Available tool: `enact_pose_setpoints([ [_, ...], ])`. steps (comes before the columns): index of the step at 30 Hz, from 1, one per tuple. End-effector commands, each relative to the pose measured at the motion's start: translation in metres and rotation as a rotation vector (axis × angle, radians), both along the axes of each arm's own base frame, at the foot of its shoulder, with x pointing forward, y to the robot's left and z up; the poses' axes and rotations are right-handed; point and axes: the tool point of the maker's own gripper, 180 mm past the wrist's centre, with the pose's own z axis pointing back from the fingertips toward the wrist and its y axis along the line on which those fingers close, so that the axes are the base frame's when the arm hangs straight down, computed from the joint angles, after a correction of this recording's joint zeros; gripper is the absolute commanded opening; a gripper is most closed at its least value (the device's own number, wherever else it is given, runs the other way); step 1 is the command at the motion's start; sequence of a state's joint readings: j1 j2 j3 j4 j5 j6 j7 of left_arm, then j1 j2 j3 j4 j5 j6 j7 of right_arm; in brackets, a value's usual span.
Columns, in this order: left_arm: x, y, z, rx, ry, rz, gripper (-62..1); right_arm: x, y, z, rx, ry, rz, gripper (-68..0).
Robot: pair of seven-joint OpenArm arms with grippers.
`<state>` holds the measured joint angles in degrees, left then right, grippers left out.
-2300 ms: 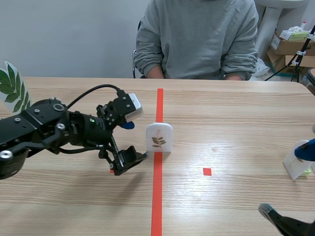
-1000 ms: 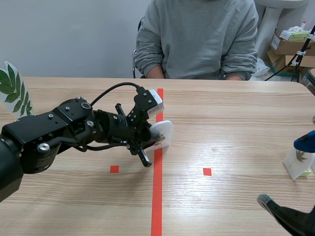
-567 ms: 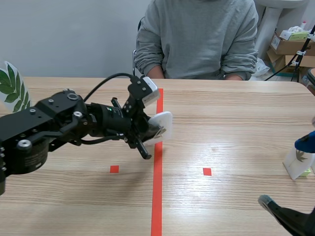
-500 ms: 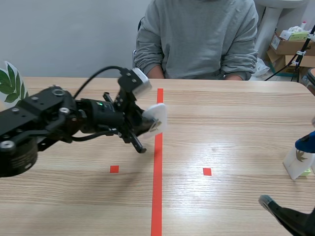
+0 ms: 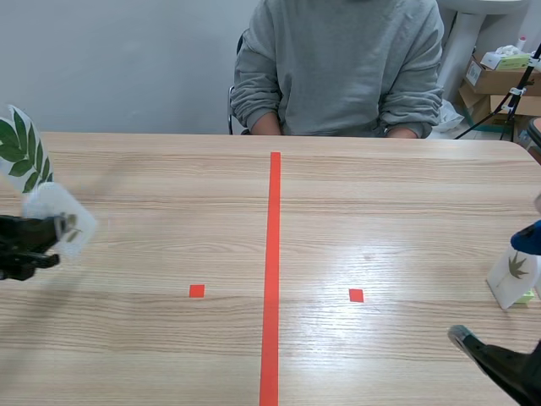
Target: Do the leaf sorting experiment
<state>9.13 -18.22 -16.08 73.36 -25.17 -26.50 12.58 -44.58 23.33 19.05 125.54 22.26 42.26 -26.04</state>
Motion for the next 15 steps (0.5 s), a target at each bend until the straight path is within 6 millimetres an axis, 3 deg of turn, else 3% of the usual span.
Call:
enact_pose_setpoints([
  [1, 0.013, 0.007, 0.012, -0.012, -0.051, 0.035, -55.4, 0.001, -0.001, 0.000, 0.005, -0.001, -0.001, -3.7],
  [5, 0.025, 0.041, 0.012, 0.053, -0.062, 0.150, -55.4, 0.001, -0.004, -0.004, 0.006, 0.007, -0.010, -3.7],
  [15, 0.056, 0.076, -0.007, 0.088, -0.020, 0.247, -55.4, 0.000, -0.005, -0.006, 0.001, 0.016, -0.014, -3.7],
])
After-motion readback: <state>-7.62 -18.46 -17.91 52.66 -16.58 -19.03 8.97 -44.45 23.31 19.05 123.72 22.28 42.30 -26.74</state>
